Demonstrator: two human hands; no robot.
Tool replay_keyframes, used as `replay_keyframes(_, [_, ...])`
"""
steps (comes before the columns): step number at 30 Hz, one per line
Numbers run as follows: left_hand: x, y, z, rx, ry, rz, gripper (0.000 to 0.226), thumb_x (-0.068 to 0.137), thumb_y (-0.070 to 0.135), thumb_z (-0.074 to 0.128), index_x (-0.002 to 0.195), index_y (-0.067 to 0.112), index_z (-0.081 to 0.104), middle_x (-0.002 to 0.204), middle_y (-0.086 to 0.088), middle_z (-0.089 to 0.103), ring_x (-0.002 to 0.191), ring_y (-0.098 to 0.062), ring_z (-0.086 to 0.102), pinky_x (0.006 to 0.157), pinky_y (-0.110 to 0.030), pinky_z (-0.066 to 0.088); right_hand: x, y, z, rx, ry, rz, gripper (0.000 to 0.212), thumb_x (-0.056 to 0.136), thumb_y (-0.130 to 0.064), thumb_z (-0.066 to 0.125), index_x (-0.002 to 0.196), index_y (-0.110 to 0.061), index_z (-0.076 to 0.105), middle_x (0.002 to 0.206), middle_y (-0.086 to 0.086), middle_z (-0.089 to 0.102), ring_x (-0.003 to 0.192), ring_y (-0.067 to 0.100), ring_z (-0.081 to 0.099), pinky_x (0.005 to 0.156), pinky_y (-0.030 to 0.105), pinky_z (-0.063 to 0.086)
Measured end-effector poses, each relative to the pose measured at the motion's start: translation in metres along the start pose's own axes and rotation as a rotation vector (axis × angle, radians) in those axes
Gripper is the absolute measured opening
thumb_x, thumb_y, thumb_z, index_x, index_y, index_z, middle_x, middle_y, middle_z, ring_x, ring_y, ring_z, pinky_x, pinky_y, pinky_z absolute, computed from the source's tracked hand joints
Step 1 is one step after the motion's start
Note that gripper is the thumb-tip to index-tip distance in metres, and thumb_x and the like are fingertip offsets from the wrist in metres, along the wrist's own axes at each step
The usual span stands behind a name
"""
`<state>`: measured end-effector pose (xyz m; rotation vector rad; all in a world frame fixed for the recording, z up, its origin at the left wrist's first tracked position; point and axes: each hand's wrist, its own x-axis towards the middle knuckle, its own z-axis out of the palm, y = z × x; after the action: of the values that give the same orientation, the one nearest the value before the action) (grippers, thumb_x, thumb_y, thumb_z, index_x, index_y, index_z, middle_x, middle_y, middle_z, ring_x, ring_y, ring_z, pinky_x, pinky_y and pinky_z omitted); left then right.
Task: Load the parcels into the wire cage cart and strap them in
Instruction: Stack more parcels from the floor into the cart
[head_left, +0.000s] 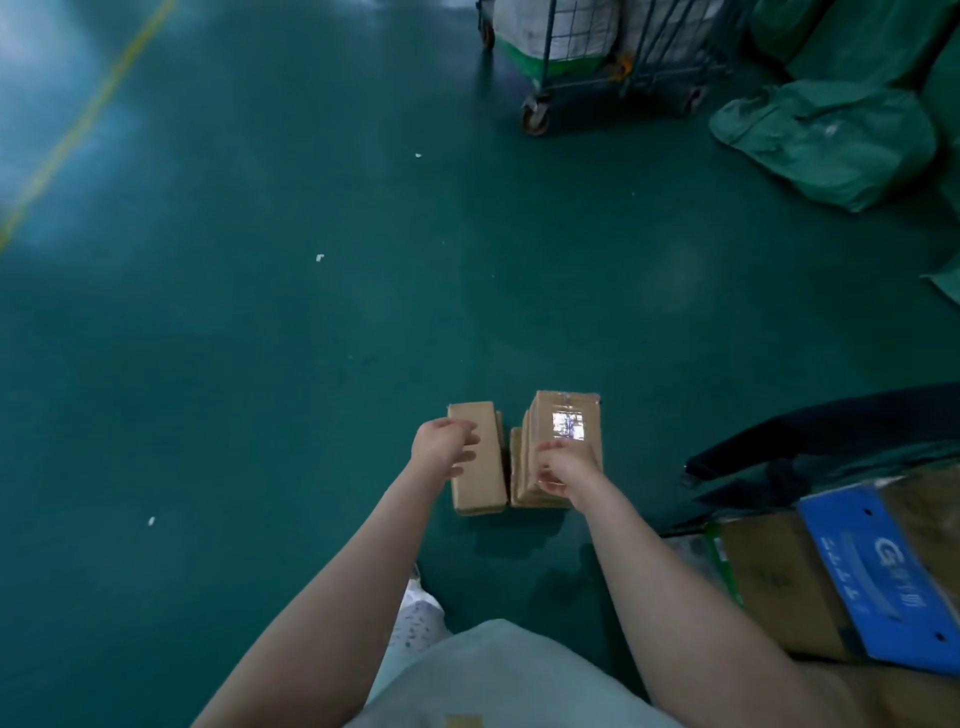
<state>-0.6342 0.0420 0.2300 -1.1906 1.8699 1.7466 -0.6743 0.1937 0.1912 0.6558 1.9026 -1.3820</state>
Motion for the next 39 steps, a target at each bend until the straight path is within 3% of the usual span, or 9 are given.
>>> replay_keyframes(7, [0.057,0.048,-0.043,0.146,-0.065,0.024,0.024,0.096,0.017,0.042,0.111,0.013,0.060,0.101,0.000,0.062,0.081,-0.015,0.058,0.060,-0.025,0.040,0.035,-0.043,0.057,0.171,0.093,0.070,0.026,0.086,0.011,0.049,0.080,-0.014,0.055,0.079,0.006,0.058,0.067,0.016,0.053,0.066,0.026,0.045])
replay_keyframes(15, [0.110,0.032,-0.037,0.207,-0.138,-0.121,0.028,0.095,0.017,0.042,0.116,0.011,0.059,0.103,-0.001,0.062,0.086,-0.017,0.058,0.060,-0.025,0.040,0.083,-0.031,0.084,0.119,0.120,0.160,0.027,0.091,0.003,0.047,0.112,-0.008,0.059,0.080,0.004,0.058,0.065,0.014,0.053,0.065,0.028,0.051])
replay_keyframes(17, [0.134,0.025,-0.027,0.202,-0.123,-0.144,0.028,0.094,0.017,0.043,0.116,0.011,0.060,0.101,0.000,0.062,0.084,-0.017,0.059,0.058,-0.024,0.040,0.110,-0.026,0.085,0.087,0.114,0.176,0.026,0.092,0.001,0.048,0.114,-0.008,0.059,0.077,0.002,0.057,0.067,0.015,0.054,0.075,0.033,0.054])
replay_keyframes(23, [0.211,-0.012,-0.008,0.227,-0.085,-0.198,0.018,0.094,0.017,0.041,0.103,0.016,0.057,0.099,0.002,0.059,0.074,-0.012,0.057,0.056,-0.022,0.040,0.189,0.003,0.105,0.010,0.060,0.164,0.033,0.095,-0.007,0.047,0.127,-0.008,0.055,0.101,0.006,0.061,0.088,0.020,0.057,0.084,0.032,0.051])
replay_keyframes(25, [0.248,-0.038,-0.001,0.227,-0.058,-0.224,0.020,0.093,0.016,0.042,0.108,0.015,0.055,0.098,0.002,0.057,0.080,-0.014,0.058,0.059,-0.023,0.042,0.224,0.023,0.116,-0.031,0.040,0.172,0.034,0.095,-0.011,0.048,0.129,-0.010,0.055,0.118,0.007,0.060,0.100,0.022,0.057,0.089,0.034,0.051])
replay_keyframes(28, [0.280,-0.074,0.003,0.232,-0.004,-0.269,0.038,0.090,0.017,0.045,0.128,0.015,0.046,0.091,0.002,0.053,0.089,-0.021,0.057,0.068,-0.026,0.043,0.260,0.045,0.123,-0.078,0.042,0.180,0.034,0.094,-0.016,0.051,0.128,-0.013,0.055,0.121,0.006,0.060,0.101,0.022,0.057,0.097,0.041,0.049])
replay_keyframes(32, [0.326,-0.135,0.018,0.240,-0.013,-0.379,0.048,0.090,0.018,0.046,0.138,0.015,0.038,0.082,0.002,0.047,0.067,-0.012,0.047,0.054,-0.024,0.035,0.320,0.085,0.133,-0.167,0.039,0.195,0.041,0.093,-0.016,0.053,0.134,-0.013,0.050,0.129,0.007,0.055,0.115,0.025,0.053,0.102,0.043,0.044])
replay_keyframes(36, [0.376,-0.184,0.033,0.298,-0.065,-0.366,0.052,0.092,0.018,0.045,0.143,0.015,0.035,0.125,-0.006,0.053,0.086,-0.016,0.047,0.073,-0.026,0.038,0.374,0.128,0.141,-0.200,0.025,0.220,0.053,0.093,-0.021,0.051,0.144,-0.013,0.037,0.123,0.005,0.049,0.111,0.023,0.049,0.096,0.035,0.042])
replay_keyframes(39, [0.412,-0.210,0.045,0.329,-0.075,-0.331,0.051,0.093,0.017,0.045,0.143,0.015,0.036,0.136,-0.005,0.048,0.111,-0.020,0.050,0.083,-0.024,0.036,0.405,0.152,0.147,-0.104,-0.020,0.255,0.052,0.093,-0.022,0.054,0.143,-0.016,0.037,0.130,0.000,0.048,0.110,0.019,0.046,0.094,0.033,0.039])
